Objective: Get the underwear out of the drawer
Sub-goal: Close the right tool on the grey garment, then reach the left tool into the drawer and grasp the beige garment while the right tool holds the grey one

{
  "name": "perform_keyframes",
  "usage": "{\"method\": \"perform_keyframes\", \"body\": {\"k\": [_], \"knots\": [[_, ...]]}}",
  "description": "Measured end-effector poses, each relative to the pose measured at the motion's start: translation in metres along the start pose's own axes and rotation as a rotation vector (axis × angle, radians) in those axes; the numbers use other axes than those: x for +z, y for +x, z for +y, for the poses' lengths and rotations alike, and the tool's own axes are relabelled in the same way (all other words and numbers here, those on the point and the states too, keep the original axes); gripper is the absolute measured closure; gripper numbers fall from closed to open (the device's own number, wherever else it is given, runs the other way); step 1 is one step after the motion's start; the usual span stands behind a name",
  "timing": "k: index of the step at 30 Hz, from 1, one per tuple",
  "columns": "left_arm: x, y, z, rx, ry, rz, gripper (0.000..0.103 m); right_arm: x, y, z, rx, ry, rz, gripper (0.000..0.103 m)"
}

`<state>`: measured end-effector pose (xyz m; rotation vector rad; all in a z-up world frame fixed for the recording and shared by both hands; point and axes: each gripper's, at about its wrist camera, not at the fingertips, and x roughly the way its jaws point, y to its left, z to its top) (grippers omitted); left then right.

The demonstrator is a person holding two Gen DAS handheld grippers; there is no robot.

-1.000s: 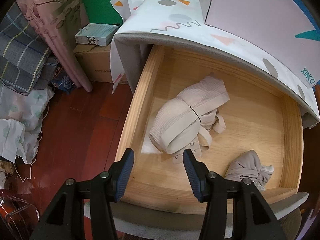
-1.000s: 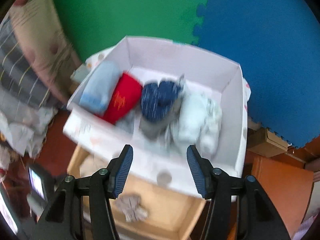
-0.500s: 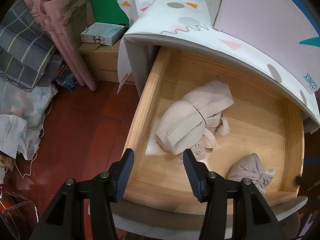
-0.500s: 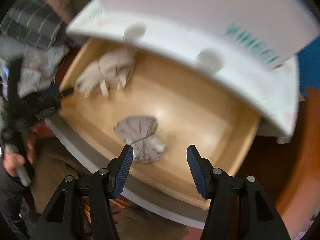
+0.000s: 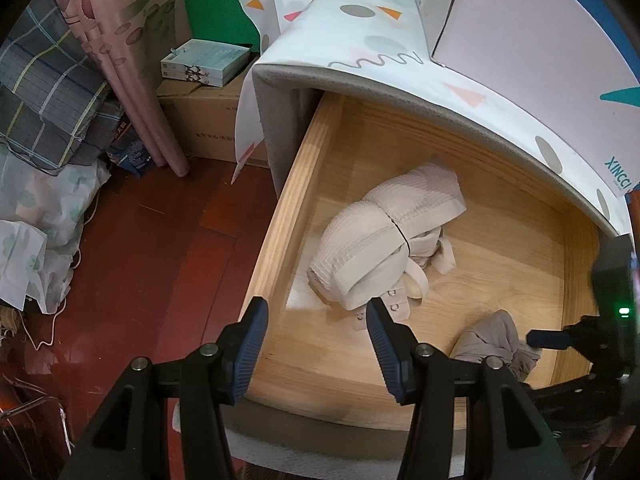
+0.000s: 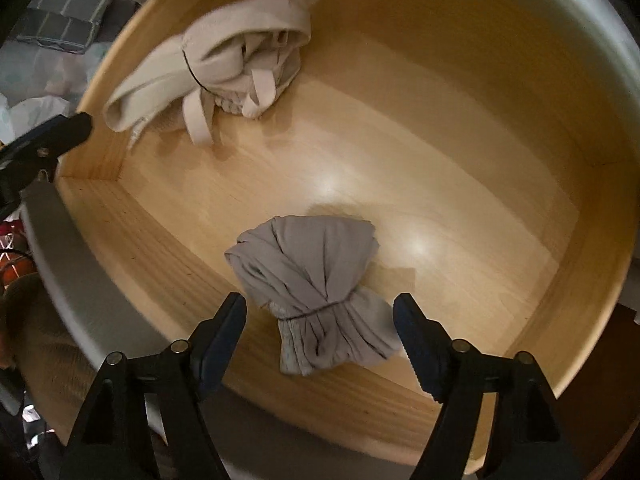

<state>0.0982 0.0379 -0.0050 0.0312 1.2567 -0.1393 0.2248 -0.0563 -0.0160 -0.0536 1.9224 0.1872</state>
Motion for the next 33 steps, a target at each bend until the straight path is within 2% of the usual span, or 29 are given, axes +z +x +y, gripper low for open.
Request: {"method": "perform_keyframes", "body": {"k": [4, 6, 8, 13, 22, 33], "knots": [[0.0, 0.001, 0.0, 0.0, 0.0, 0.001, 0.051, 0.002, 0.018, -0.002, -0.021, 0.017, 0.025, 0.03], [0.0, 0.0, 0.0, 0.0, 0.0, 0.0, 0.051, 0.0, 0.025, -0.005, -0.037, 0.038, 0.028, 0.035], [0.0, 0.0, 0.0, -0.001, -0.001, 0.0, 0.051, -0.003, 0.026, -0.013, -0.012, 0.08, 0.023, 0.044], [-0.001, 0.001, 0.0, 0.0, -0.002, 0.0, 0.051, -0.009, 0.024, -0.03, -0.042, 0.141, 0.011, 0.052], [-0.003, 0.002, -0.002, 0.004, 0.003, 0.0, 0.051, -0.04, 0.026, -0.08, -0.048, 0.309, 0.011, 0.053], [-0.002, 0.002, 0.0, -0.001, -0.002, 0.012, 0.051, -0.053, 0.03, -0.092, -0.079, 0.387, 0.037, 0.055]]}}
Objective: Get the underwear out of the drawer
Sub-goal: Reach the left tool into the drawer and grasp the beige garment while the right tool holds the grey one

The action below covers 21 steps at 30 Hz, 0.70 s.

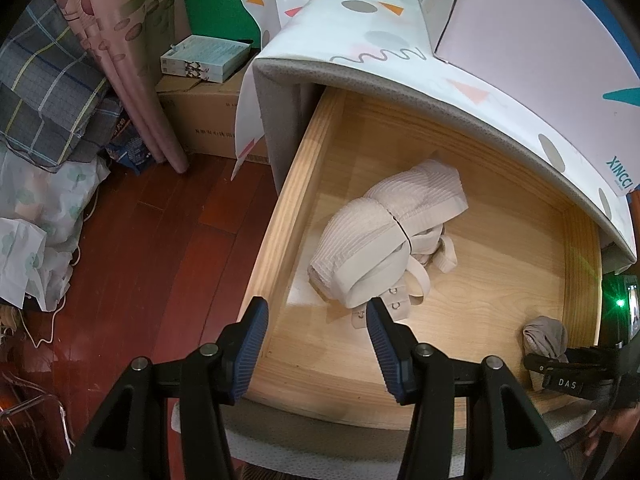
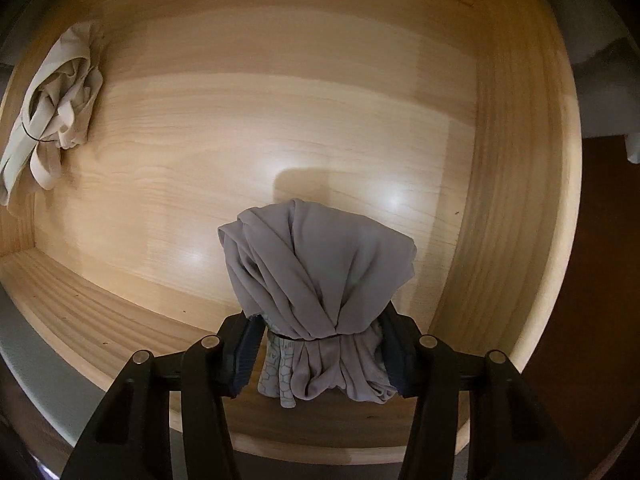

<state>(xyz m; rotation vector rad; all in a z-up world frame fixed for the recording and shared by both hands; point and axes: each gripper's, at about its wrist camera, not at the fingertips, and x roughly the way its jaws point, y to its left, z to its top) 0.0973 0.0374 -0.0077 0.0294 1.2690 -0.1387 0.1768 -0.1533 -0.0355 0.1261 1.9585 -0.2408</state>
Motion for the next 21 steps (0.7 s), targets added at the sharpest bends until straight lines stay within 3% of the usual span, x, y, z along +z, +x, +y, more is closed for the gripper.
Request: {"method": "perform_keyframes", "body": {"k": [8, 12, 18, 21], "knots": [[0.0, 0.003, 0.0, -0.013, 0.011, 0.016, 0.051, 0.003, 0.01, 0.027, -0.016, -0.008, -0.014, 0.056], [0.001, 0.004, -0.002, -0.066, 0.026, 0.022, 0.051, 0.003, 0.008, 0.025, -0.019, -0.015, -0.015, 0.056], [0.005, 0.001, -0.019, -0.167, 0.186, 0.022, 0.051, 0.003, 0.007, 0.026, -0.025, -0.029, -0.011, 0.055], [0.012, 0.002, -0.025, -0.172, 0.261, 0.013, 0.04, 0.004, 0.007, 0.027, -0.02, -0.031, -0.009, 0.055]]}}
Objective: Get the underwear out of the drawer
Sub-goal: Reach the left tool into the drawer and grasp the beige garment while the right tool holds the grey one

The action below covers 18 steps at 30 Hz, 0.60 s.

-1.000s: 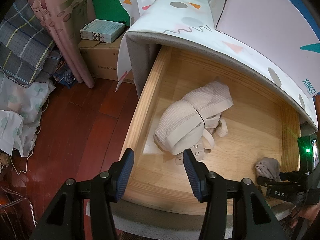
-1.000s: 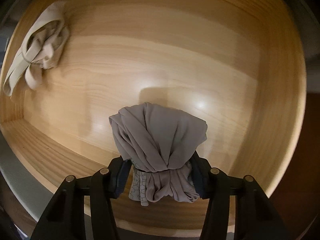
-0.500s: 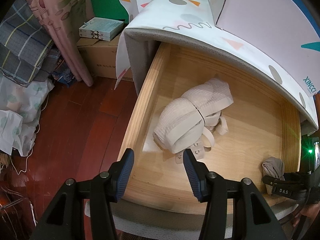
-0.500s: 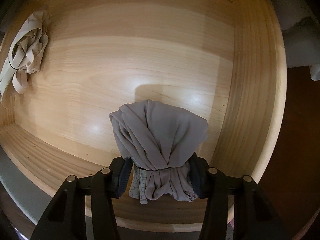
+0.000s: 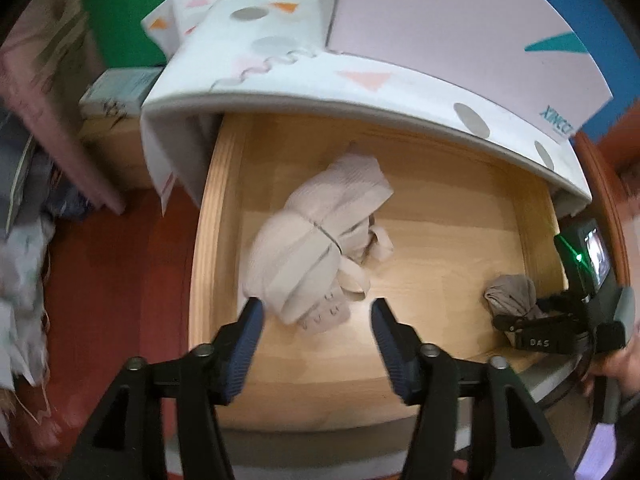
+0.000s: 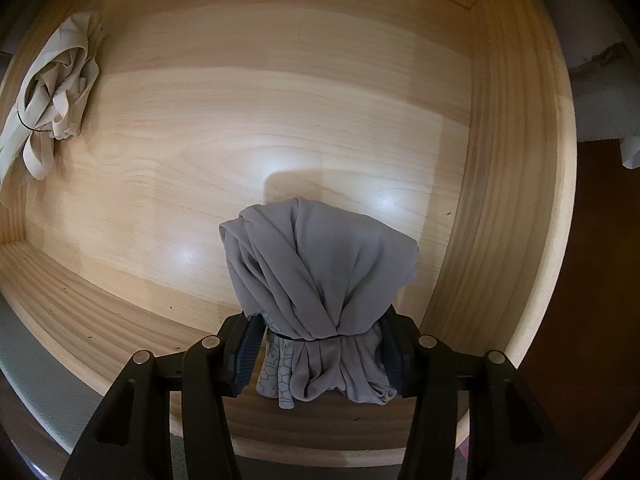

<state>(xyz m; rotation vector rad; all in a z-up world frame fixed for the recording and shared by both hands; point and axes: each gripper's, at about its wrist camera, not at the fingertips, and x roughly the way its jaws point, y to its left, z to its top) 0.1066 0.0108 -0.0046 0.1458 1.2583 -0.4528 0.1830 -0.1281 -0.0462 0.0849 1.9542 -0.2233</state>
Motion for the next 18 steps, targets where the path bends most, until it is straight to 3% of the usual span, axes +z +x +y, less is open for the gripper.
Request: {"method": "perform_keyframes", "body": {"k": [10, 18], "knots": [[0.038, 0.038, -0.018, 0.009, 0.156, 0.092, 0.04, 0.0, 0.002, 0.0, 0.027, 0.001, 0.01, 0.055], [0.064, 0.073, -0.029, 0.056, 0.197, 0.122, 0.035, 0.003, 0.005, -0.002, 0.036, 0.001, 0.021, 0.054]]}}
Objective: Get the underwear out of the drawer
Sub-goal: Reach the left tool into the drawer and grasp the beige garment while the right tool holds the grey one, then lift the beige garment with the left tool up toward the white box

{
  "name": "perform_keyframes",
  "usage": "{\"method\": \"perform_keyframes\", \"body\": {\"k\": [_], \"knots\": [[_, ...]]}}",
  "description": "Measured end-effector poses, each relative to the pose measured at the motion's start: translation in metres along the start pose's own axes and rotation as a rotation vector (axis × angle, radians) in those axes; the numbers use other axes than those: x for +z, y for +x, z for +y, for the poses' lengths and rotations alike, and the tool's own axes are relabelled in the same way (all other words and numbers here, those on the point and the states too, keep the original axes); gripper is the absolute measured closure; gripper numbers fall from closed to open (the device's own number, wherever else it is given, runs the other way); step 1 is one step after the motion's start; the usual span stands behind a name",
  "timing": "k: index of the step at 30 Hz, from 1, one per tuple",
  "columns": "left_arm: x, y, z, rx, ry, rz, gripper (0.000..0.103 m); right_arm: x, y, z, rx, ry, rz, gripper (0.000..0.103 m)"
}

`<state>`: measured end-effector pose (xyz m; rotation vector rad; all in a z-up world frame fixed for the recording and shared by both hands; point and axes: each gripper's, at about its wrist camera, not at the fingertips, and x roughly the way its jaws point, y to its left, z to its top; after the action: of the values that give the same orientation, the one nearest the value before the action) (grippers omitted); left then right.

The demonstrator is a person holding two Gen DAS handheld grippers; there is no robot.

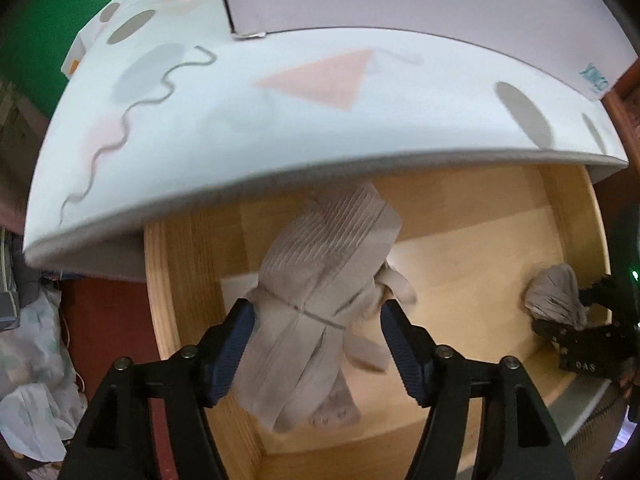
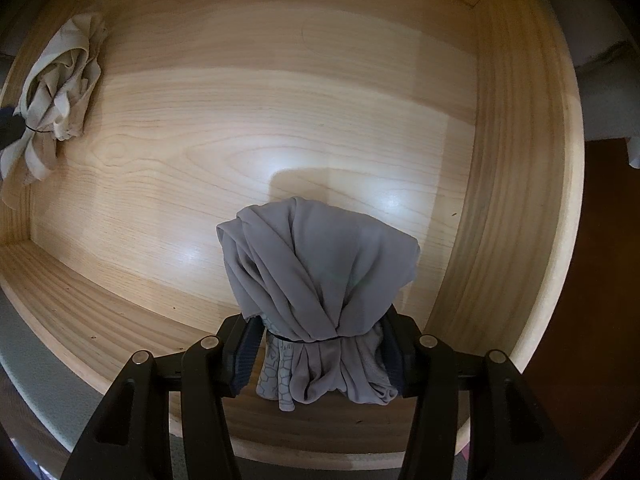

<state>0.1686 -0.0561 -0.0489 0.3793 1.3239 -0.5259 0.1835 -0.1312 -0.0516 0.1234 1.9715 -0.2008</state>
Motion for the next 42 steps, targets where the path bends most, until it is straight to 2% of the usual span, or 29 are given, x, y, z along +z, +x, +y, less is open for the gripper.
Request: {"method": "perform_keyframes", "body": {"k": [3, 8, 13, 17, 25, 28, 31, 42], "knots": [[0.007, 0.01, 0.001, 0.017, 0.002, 0.009, 0.034, 0.002, 0.001, -0.002, 0.008, 0.003, 0.001, 0.053], [0.009, 0.025, 0.0, 0.038, 0.009, 0.046, 0.027, 0.003, 0.002, -0.006, 0.02, 0.005, 0.0, 0.053], [0.006, 0.048, -0.013, 0.075, 0.043, 0.135, 0.025, 0.004, 0.002, -0.011, 0.03, 0.009, -0.003, 0.053], [0.003, 0.055, -0.024, 0.101, 0.068, 0.17, 0.025, 0.004, 0.003, -0.016, 0.044, 0.011, -0.003, 0.053], [0.005, 0.057, -0.022, 0.07, -0.072, 0.205, 0.025, 0.004, 0.002, -0.026, 0.054, 0.011, -0.004, 0.053], [0.001, 0.054, -0.012, 0.075, -0.1, 0.217, 0.033, 0.004, 0.002, -0.026, 0.049, 0.011, 0.0, 0.053], [-0.002, 0.057, -0.014, 0.09, -0.114, 0.247, 0.034, 0.005, 0.003, -0.024, 0.039, 0.008, 0.008, 0.053], [-0.019, 0.058, -0.003, 0.047, -0.228, 0.307, 0.038, 0.011, 0.004, -0.023, 0.024, 0.005, 0.024, 0.053]]}}
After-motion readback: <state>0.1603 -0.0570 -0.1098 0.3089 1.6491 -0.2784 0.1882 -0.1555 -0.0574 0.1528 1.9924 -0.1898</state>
